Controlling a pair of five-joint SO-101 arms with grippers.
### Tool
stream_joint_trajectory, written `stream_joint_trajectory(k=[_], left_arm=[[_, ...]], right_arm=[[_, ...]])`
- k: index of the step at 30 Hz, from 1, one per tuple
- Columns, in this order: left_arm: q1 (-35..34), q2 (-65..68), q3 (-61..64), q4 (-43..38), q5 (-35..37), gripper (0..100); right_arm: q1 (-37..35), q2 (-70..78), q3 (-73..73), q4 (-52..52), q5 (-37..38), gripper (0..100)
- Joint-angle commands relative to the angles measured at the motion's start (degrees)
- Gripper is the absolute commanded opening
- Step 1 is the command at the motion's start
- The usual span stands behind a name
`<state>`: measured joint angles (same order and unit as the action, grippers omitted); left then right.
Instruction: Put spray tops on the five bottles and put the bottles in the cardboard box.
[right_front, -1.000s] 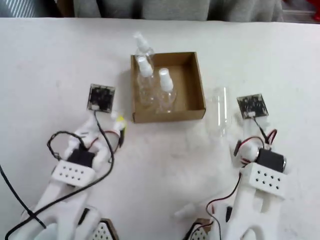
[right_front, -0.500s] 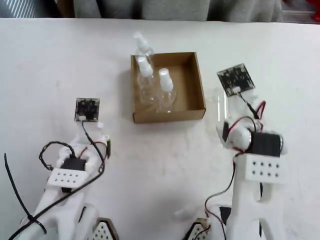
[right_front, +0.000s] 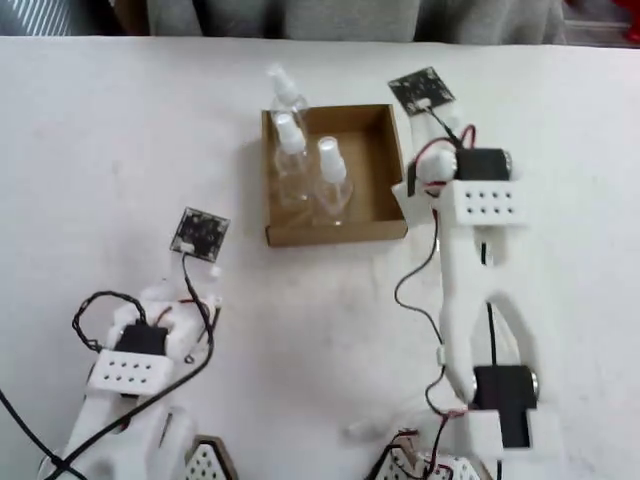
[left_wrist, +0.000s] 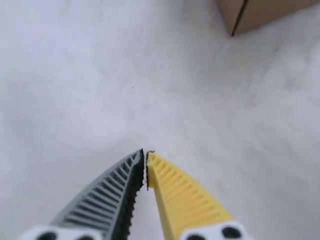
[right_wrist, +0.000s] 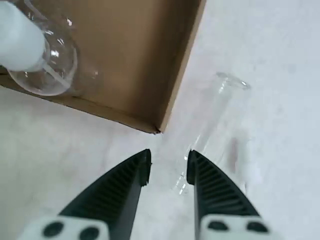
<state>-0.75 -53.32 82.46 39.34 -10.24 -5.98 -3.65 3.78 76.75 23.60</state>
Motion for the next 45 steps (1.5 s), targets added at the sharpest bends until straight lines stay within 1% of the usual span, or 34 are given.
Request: stream_joint_trajectory(k=[1,13,18,26,36,41,45], left_arm=[[0.0,-3.0,0.4,-0.4,-0.4,2],[0.0,-3.1,0.4,-0.4,-0.5,2],[0.0,-2.9,0.6,-2.5,-0.5,2],[0.0,-2.9,0.6,-2.5,-0.5,2],[0.0,-2.8,0.8,-3.5,-0.5,2],[0.0,-2.9,1.3,-4.5,-0.5,2],[0.0,-2.9,1.3,-4.5,-0.5,2]], right_arm=[[-1.4,5.0,-7.6,0.0,-0.6,10.5],[-2.4,24.2,-26.4,0.3,-0.4,10.5],[-3.3,29.1,-30.3,0.3,-0.2,10.5],[-4.4,35.6,-35.1,0.3,-0.2,10.5],[-4.0,37.8,-39.1,0.8,-0.2,10.5],[-4.1,38.3,-48.4,7.0,-0.2,10.5],[-3.9,38.4,-51.1,8.7,-0.2,10.5]])
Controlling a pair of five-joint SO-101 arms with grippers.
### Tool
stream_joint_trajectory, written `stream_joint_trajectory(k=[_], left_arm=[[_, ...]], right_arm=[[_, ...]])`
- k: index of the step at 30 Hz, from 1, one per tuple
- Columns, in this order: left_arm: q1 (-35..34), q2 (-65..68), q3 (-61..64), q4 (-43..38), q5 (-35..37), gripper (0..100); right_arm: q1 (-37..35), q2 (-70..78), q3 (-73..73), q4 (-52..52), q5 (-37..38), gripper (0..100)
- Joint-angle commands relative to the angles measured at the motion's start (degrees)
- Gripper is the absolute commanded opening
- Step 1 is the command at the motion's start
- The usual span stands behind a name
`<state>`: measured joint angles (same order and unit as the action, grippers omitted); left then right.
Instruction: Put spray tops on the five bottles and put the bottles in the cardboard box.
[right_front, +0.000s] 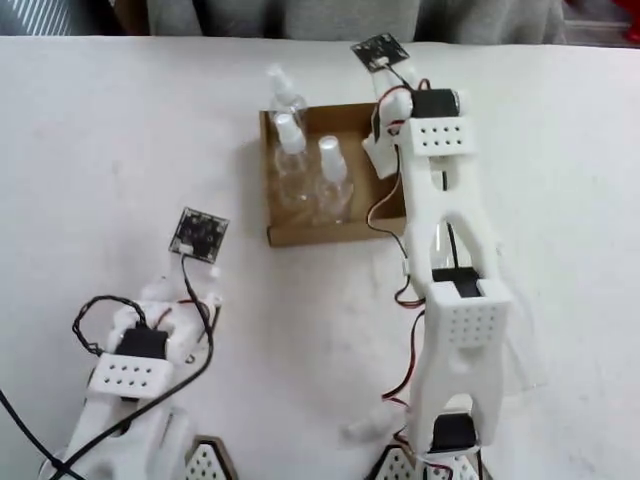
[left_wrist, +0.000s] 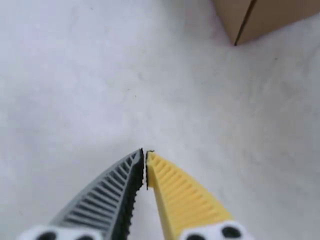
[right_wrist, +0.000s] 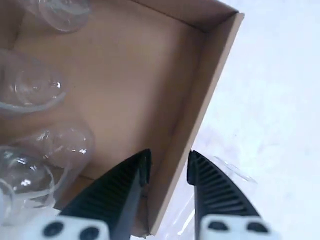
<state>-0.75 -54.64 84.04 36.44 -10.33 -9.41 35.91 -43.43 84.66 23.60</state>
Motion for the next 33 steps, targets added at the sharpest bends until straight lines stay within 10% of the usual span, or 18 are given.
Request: stream_joint_trajectory(k=[1,33], left_arm=[[0.0,-1.5,-0.3,-1.6,-0.4,2],[0.0,-1.5,-0.3,-1.6,-0.4,2]], right_arm=[[-0.5,-1.2,-3.9,0.8,-0.2,10.5],[1.8,6.0,-13.8,4.6,-0.4,10.5]])
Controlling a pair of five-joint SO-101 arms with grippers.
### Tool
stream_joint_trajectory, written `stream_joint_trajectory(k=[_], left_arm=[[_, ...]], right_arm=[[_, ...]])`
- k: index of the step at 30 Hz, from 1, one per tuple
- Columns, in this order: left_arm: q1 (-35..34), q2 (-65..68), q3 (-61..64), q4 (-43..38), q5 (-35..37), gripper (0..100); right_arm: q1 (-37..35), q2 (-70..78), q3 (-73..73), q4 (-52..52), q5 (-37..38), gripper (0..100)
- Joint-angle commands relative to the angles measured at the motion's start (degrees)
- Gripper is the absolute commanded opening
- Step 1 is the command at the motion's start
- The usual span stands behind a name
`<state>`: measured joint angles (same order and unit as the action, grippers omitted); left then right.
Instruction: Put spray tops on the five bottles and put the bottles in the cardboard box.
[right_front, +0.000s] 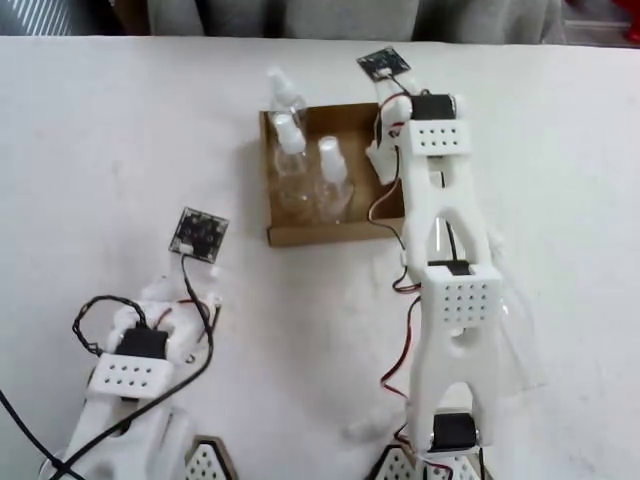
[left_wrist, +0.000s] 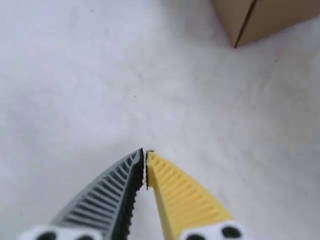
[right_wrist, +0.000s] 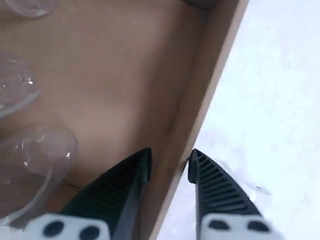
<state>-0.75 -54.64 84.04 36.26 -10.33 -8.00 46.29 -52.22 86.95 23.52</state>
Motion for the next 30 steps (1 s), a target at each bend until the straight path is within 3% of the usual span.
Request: stream_joint_trajectory(k=[1,19,23,30], left_arm=[[0.0,-1.5,-0.3,-1.4,-0.4,2],[0.0,-1.5,-0.2,-1.4,-0.4,2],[0.0,-1.5,-0.2,-1.4,-0.4,2],[0.0,-1.5,-0.2,-1.4,-0.4,2]], right_arm=[[0.4,-4.3,-5.5,2.9,-0.4,10.5],[0.7,5.6,-6.2,-0.1,-0.1,10.3],[0.3,6.8,-6.2,-0.1,-0.4,1.7],[-0.2,7.1,-6.2,1.2,-0.4,1.5]])
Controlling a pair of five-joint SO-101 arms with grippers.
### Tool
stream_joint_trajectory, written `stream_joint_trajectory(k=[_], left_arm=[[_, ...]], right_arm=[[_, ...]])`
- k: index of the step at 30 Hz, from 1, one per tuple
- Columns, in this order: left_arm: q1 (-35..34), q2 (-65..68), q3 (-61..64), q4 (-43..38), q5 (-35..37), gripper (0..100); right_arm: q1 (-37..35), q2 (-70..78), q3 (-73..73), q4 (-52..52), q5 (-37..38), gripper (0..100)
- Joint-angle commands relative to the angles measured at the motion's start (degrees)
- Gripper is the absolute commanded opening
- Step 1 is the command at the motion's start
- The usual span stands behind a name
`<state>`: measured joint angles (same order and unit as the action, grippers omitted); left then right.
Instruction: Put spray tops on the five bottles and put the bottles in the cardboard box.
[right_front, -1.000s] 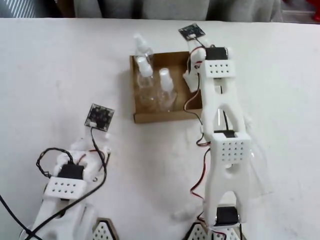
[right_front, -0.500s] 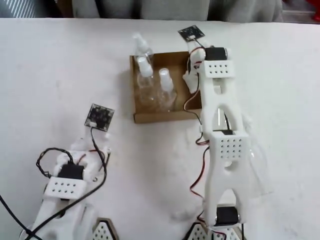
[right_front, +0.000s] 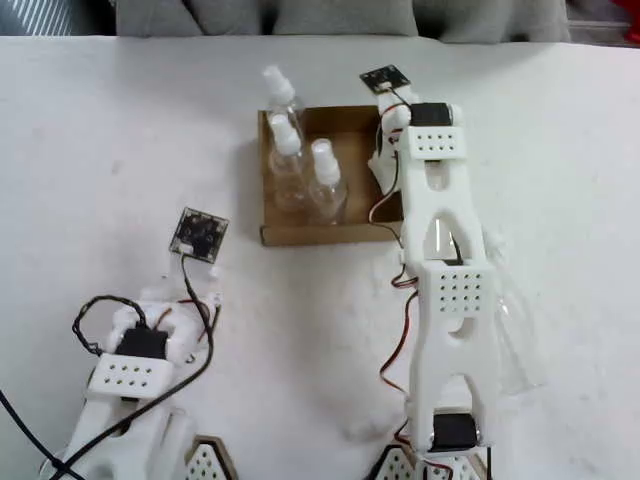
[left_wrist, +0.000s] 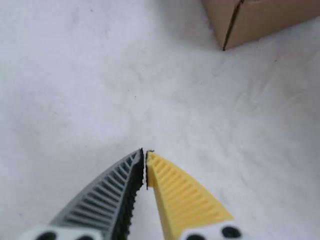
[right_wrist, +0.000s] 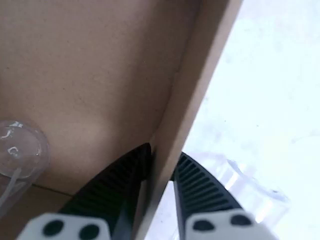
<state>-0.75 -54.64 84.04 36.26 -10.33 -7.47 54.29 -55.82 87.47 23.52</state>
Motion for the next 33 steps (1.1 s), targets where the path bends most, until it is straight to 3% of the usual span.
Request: stream_joint_trajectory(k=[1,13,33], left_arm=[[0.0,-1.5,-0.2,-1.4,-0.4,2],[0.0,-1.5,-0.2,-1.4,-0.4,2],[0.0,-1.5,-0.2,-1.4,-0.4,2]], right_arm=[[-1.2,-0.9,-2.5,1.0,-0.4,1.5],[-7.4,-1.2,-2.5,5.6,-0.1,1.5],[-9.7,-1.5,-2.5,9.9,-0.4,1.7]])
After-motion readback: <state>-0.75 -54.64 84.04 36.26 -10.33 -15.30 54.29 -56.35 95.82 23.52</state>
